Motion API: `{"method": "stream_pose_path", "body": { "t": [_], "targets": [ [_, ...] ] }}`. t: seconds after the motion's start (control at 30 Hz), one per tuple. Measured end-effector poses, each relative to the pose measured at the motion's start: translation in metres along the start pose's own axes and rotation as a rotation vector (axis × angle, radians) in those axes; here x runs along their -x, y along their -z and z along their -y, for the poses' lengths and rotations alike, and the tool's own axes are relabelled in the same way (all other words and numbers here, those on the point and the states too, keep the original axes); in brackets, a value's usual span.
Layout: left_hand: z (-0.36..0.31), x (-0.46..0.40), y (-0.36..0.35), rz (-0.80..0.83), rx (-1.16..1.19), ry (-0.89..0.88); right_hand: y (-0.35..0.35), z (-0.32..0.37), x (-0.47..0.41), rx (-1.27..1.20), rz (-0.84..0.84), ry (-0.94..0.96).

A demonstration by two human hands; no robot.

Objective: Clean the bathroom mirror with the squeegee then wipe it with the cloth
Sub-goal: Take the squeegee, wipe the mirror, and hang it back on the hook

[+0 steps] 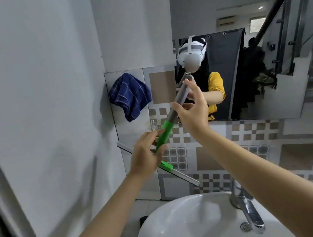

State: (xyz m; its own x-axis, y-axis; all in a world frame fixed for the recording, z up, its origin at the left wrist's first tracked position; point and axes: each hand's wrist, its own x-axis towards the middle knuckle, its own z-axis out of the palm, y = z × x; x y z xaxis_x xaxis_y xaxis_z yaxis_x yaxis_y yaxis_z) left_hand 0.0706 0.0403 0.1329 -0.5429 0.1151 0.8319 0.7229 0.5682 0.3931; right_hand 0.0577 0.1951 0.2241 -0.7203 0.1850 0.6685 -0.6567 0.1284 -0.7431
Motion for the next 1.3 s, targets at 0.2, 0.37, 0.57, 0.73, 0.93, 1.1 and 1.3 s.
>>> {"method": "stream_pose_path", "body": {
  "t": [0.2,0.37,0.57,0.73,0.93,1.1,1.3],
  "targets": [
    [0.016,0.004,0.000,-0.001,0.045,0.110,-0.028,-0.017,-0.006,-0.025,0.118,0.000],
    [0.031,0.005,-0.014,0.017,0.098,0.190,-0.038,-0.050,-0.007,-0.075,0.153,-0.042],
    [0.064,0.022,-0.036,0.057,0.132,0.319,-0.049,-0.100,0.002,-0.084,0.219,-0.121],
    [0.089,0.041,-0.047,0.084,0.154,0.427,-0.063,-0.134,0.013,-0.071,0.243,-0.182],
    [0.109,0.063,-0.049,0.141,0.107,0.530,-0.080,-0.161,0.031,0.018,0.250,-0.187],
    [0.115,0.074,-0.046,0.201,0.072,0.575,-0.086,-0.175,0.042,0.051,0.264,-0.235],
    [0.120,0.080,-0.049,0.214,0.053,0.606,-0.092,-0.184,0.045,0.083,0.255,-0.270]
  ]
}}
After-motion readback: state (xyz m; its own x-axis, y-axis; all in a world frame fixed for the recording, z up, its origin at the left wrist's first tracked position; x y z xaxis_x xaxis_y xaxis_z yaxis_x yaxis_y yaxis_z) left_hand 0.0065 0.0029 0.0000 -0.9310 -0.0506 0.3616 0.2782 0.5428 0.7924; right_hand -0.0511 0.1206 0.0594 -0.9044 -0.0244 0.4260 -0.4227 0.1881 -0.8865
